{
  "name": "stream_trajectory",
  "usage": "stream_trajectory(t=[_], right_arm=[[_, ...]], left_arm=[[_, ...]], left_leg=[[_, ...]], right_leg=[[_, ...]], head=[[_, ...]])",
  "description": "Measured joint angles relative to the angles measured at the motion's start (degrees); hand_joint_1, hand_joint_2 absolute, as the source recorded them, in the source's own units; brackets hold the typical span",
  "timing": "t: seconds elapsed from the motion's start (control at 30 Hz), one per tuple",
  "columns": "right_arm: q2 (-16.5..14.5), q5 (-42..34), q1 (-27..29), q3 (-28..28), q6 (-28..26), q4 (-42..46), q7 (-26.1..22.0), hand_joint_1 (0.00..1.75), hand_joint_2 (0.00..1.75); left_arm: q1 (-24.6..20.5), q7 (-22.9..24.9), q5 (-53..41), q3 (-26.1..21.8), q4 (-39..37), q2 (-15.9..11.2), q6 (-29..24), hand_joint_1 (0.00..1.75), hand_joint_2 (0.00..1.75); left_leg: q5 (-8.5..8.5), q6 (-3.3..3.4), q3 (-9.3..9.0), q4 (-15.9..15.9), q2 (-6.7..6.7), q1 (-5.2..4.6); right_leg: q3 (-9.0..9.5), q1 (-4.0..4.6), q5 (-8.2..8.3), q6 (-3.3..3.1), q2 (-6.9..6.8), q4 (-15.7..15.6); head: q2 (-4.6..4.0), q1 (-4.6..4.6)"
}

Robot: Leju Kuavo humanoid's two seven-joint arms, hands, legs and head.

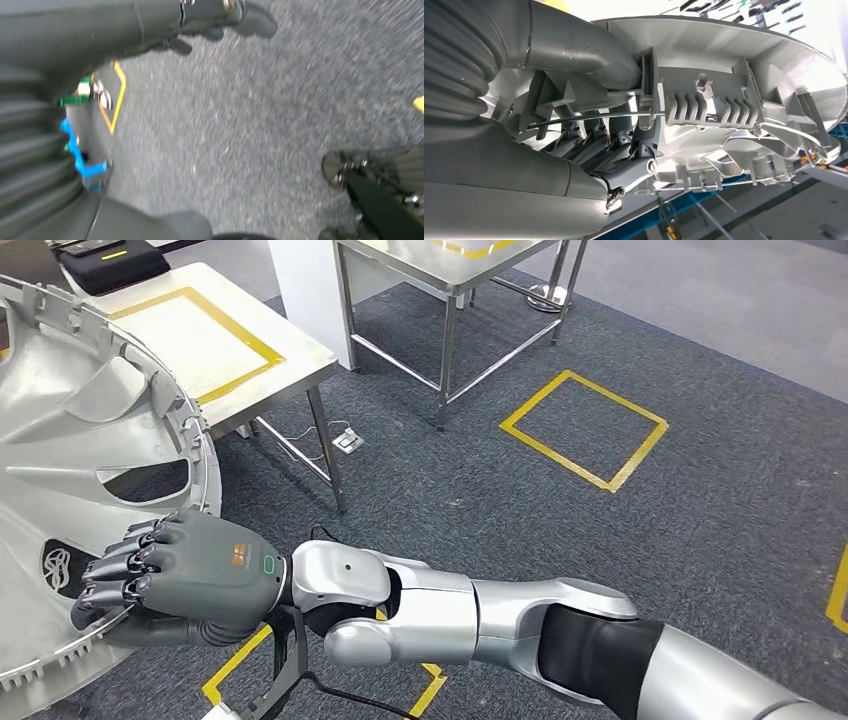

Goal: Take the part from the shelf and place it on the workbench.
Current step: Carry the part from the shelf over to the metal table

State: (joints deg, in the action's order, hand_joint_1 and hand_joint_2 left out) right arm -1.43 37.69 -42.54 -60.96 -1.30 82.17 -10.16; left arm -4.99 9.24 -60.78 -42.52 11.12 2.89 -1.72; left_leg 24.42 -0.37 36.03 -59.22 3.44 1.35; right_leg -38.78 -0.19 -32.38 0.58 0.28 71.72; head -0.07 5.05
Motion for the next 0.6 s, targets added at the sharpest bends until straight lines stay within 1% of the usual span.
stream_trajectory(t=[0.03, 0.07, 0.1, 0.13, 0.17, 0.2, 0.23, 0.27, 0.3, 0.33, 0.37, 0.4, 0.43, 0.47, 0.5, 0.53, 0.57, 0.6], right_arm=[[0.1, 0.0, 0.0, 0.0, 0.0, 0.0, 0.0, 1.75, 1.75], [0.1, 0.0, 0.0, 0.0, -0.1, 0.0, 0.0, 1.75, 1.75], [0.1, 0.0, 0.0, 0.0, -0.1, 0.0, -0.1, 1.75, 1.75], [0.2, 0.0, 0.0, 0.0, -0.2, 0.0, -0.1, 1.75, 1.75], [0.2, 0.1, 0.0, 0.0, -0.3, 0.0, -0.1, 1.75, 1.75], [0.2, 0.1, 0.0, 0.0, -0.3, -0.1, -0.1, 1.75, 1.75], [0.2, 0.1, 0.0, 0.0, -0.4, -0.1, -0.1, 1.75, 1.75], [0.2, 0.1, 0.0, 0.0, -0.5, -0.1, -0.1, 1.75, 1.75], [0.2, 0.0, -0.1, 0.0, -0.5, -0.1, -0.1, 1.75, 1.75], [0.2, 0.1, 0.0, 0.0, -0.6, -0.1, -0.1, 1.75, 1.75], [0.2, 0.1, 0.0, 0.0, -0.7, -0.1, -0.1, 1.75, 1.75], [0.2, 0.1, 0.2, 0.0, -0.7, -0.2, -0.1, 1.75, 1.75], [0.2, 0.1, 0.3, 0.0, -0.7, -0.2, -0.1, 1.75, 1.75], [0.2, 0.1, 0.5, -0.1, -0.7, -0.2, -0.1, 1.75, 1.75], [0.2, 0.1, 0.6, -0.1, -0.7, -0.2, -0.1, 1.75, 1.75], [0.2, 0.1, 0.6, -0.2, -0.7, -0.2, -0.1, 1.75, 1.75], [0.2, 0.1, 0.6, -0.2, -0.7, -0.3, -0.1, 1.75, 1.75], [0.2, 0.1, 0.6, -0.2, -0.7, -0.3, -0.1, 1.75, 1.75]], left_arm=[[0.0, 0.0, 0.0, 0.0, 0.0, 0.0, 0.0, 0.00, 1.75], [0.0, 0.0, 0.1, 0.0, 0.0, 0.0, -0.1, 0.00, 1.75], [0.0, 0.0, 0.1, 0.0, 0.0, 0.0, -0.1, 0.00, 1.75], [0.0, -0.1, 0.1, 0.0, 0.0, 0.0, -0.1, 0.00, 1.75], [0.0, -0.1, 0.1, 0.0, 0.0, 0.0, -0.1, 0.00, 1.75], [0.1, -0.1, 0.1, 0.0, 0.0, 0.0, -0.2, 0.00, 1.75], [0.3, -0.1, 0.1, -0.1, 0.0, 0.0, -0.2, 0.00, 1.75], [0.5, -0.1, 0.1, -0.1, -0.1, 0.0, -0.2, 0.00, 1.75], [0.5, -0.1, 0.1, -0.2, -0.1, 0.0, -0.3, 0.00, 1.75], [0.5, -0.1, 0.2, -0.2, -0.1, 0.0, -0.3, 0.00, 1.75], [0.4, -0.1, 0.2, -0.2, -0.1, 0.0, -0.3, 0.00, 1.75], [0.3, -0.1, 0.2, -0.2, -0.1, 0.0, -0.3, 0.00, 1.75], [0.3, -0.1, 0.2, -0.2, -0.1, 0.0, -0.4, 0.00, 1.75], [0.3, -0.1, 0.2, -0.2, -0.1, 0.0, -0.4, 0.00, 1.75], [0.3, -0.1, 0.2, -0.2, -0.1, 0.0, -0.5, 0.00, 1.75], [0.3, -0.1, 0.3, -0.2, -0.1, 0.0, -0.5, 0.00, 1.75], [0.3, -0.1, 0.3, -0.2, -0.1, 0.0, -0.5, 0.00, 1.75], [0.2, -0.1, 0.3, -0.2, -0.1, 0.0, -0.5, 0.00, 1.75]], left_leg=[[-0.11, -0.19, 0.06, 0.0, 0.77, 0.06], [-0.22, -0.46, 0.20, -0.1, 1.46, 0.05], [-0.38, -0.82, 0.41, -0.1, 2.13, 0.04], [-0.57, -1.24, 0.64, -0.1, 2.70, 0.07], [-0.80, -1.72, 0.84, 0.1, 3.27, 0.13], [-1.05, -2.19, 1.08, 0.4, 3.86, 0.26], [-1.13, -2.51, 1.27, 0.4, 3.71, 0.35], [-0.69, -2.77, 1.67, -0.2, 2.64, 0.29], [0.43, -2.94, 2.49, -1.8, 1.08, 0.19], [2.17, -3.03, 3.64, -4.6, -0.77, 0.10], [4.26, -3.17, 5.20, -8.3, -2.10, 0.02], [5.97, -3.28, 6.66, -11.9, -2.64, 0.04], [6.85, -3.33, 7.49, -14.3, -2.84, 0.04], [6.71, -3.31, 7.34, -14.8, -2.95, 0.02], [5.58, -3.18, 6.02, -13.0, -3.19, -0.02], [3.97, -2.94, 3.84, -9.6, -3.97, -0.13], [2.86, -2.54, 1.63, -5.7, -5.50, -0.44], [2.04, -2.04, -0.10, -2.7, -6.71, -0.70]], right_leg=[[1.66, -0.12, 1.98, -0.15, 0.71, -3.5], [3.31, -0.26, 3.38, -0.26, 2.03, -7.1], [4.49, -0.38, 4.24, -0.35, 3.10, -9.8], [5.11, -0.41, 4.51, -0.47, 3.91, -11.4], [5.17, -0.30, 4.39, -0.64, 4.06, -11.8], [5.16, -0.29, 4.59, -0.96, 3.42, -11.9], [5.23, -0.31, 4.79, -1.36, 2.71, -12.1], [5.31, -0.38, 5.03, -1.79, 2.02, -12.4], [5.36, -0.48, 5.23, -2.17, 1.24, -12.6], [5.35, -0.42, 5.33, -2.42, 0.48, -12.7], [5.29, -0.29, 5.35, -2.60, -0.27, -12.8], [5.24, -0.15, 5.32, -2.68, -1.05, -12.7], [5.20, -0.03, 5.29, -2.74, -1.86, -12.7], [5.19, 0.08, 5.24, -2.78, -2.67, -12.7], [5.20, 0.16, 5.19, -2.79, -3.41, -12.6], [5.24, 0.26, 5.10, -2.74, -4.14, -12.5], [5.28, 0.44, 4.97, -2.60, -4.78, -12.4], [5.31, 0.64, 4.83, -2.40, -5.37, -12.3]], head=[[0.00, 0.00], [0.00, -0.02], [0.00, -0.02], [0.00, -0.04], [0.00, -0.03], [0.00, -0.03], [0.00, -0.06], [0.00, -0.18], [0.00, -0.32], [0.00, -0.44], [0.00, -0.54], [0.00, -0.55], [0.00, -0.55], [0.00, -0.55], [0.00, -0.55], [0.01, -0.55], [0.01, -0.56], [0.01, -0.52]])
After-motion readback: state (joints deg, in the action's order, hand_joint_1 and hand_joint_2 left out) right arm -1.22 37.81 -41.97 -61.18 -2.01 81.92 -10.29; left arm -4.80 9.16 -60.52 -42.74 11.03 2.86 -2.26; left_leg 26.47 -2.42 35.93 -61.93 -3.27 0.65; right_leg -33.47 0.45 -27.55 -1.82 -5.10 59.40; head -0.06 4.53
